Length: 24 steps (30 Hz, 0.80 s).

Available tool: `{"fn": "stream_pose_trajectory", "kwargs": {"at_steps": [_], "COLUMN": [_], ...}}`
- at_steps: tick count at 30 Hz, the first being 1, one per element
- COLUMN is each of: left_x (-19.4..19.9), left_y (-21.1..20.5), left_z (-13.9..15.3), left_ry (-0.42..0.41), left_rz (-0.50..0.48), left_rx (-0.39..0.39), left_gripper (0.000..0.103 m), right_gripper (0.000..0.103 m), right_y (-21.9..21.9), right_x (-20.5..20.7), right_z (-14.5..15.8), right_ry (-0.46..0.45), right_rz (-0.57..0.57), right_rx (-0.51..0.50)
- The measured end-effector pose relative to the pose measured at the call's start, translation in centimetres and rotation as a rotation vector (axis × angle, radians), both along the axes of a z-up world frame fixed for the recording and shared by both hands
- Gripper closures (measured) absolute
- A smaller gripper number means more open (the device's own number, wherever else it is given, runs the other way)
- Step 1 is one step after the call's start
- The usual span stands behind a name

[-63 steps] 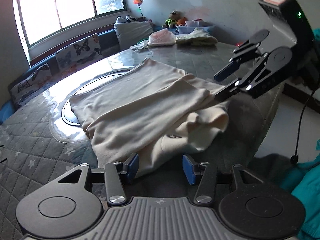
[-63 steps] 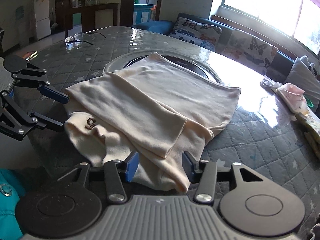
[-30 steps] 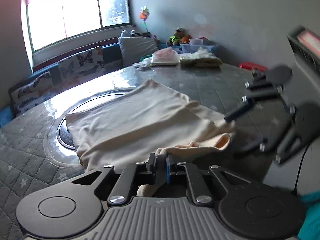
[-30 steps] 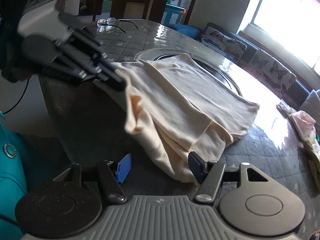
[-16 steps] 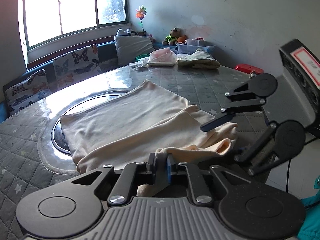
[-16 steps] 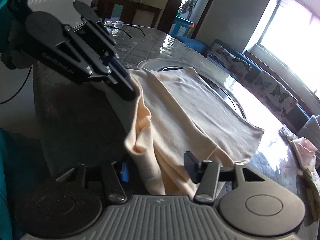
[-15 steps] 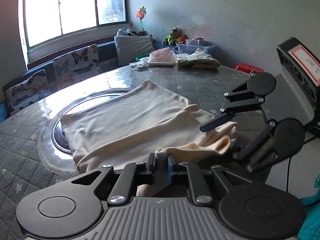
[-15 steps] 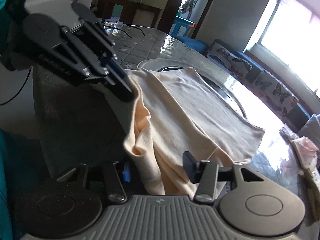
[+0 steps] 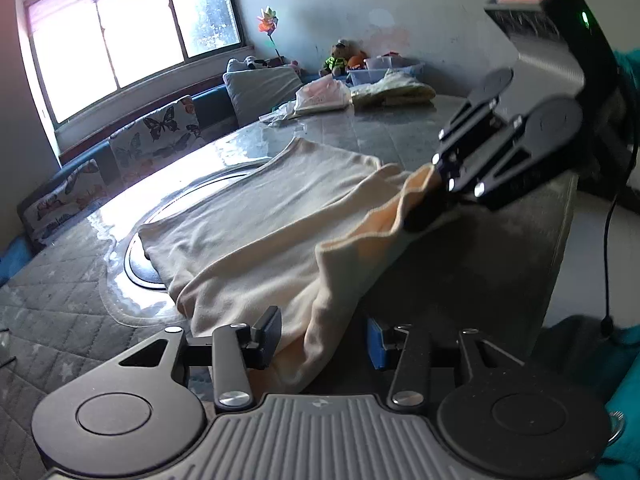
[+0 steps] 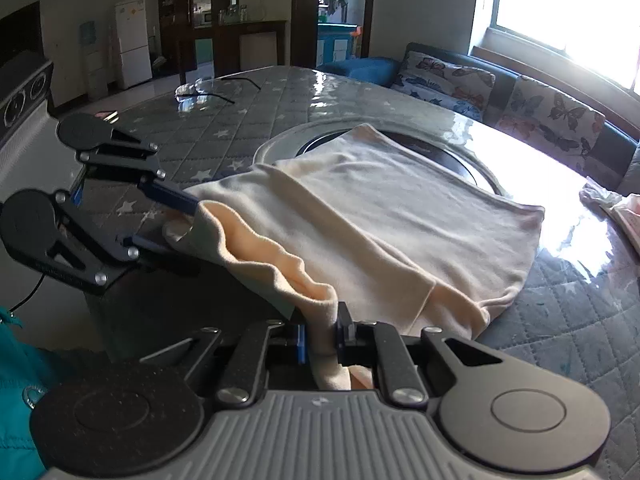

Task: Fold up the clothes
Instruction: 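Close both grippers on the shirt hem a short way apart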

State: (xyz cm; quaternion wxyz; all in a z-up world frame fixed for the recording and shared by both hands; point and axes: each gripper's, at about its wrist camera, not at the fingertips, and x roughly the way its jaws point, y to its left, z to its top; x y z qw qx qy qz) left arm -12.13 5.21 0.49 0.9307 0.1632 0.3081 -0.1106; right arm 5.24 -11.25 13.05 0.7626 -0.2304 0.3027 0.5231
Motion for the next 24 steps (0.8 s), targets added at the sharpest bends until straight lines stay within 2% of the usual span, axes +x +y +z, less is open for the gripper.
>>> {"fn": "stream_pose_trajectory", "kwargs": {"at_steps": [4,8,12,17,24], "left_x": [0.0,0.2,0.3,-0.1,-1.8], "left_y": [0.0,0.3,1.0,1.3,1.7], "left_z": [-0.4,-0.9,-0.7,0.4,2.0], "left_ry": [-0.016,0.002,0.007,-0.010,-0.023], "left_rz": [-0.006,-0.010,0.012,0.030,0.047], "left_rx": [0.062,0.099,0.074,0.034,-0.020], "left_gripper": [0.056,0.076,0.091,0.096,0.097], "right_gripper": [0.092,0.093,0.095,0.097,0.097], "right_y": [0.1,-0.1,-0.1,-0.3,-1.3], "right_x": [-0.1,-0.2,-0.7,-1.3,-2.8], "right_z": [0.2,0.4,0.6,1.1,2.4], "right_ry": [-0.007,-0.019,-0.044,-0.067,-0.074], "right_rz": [-0.005,-0.014,-0.011,0.002,0.044], "right_rx": [0.004,0.016,0.024,0.044,0.061]}}
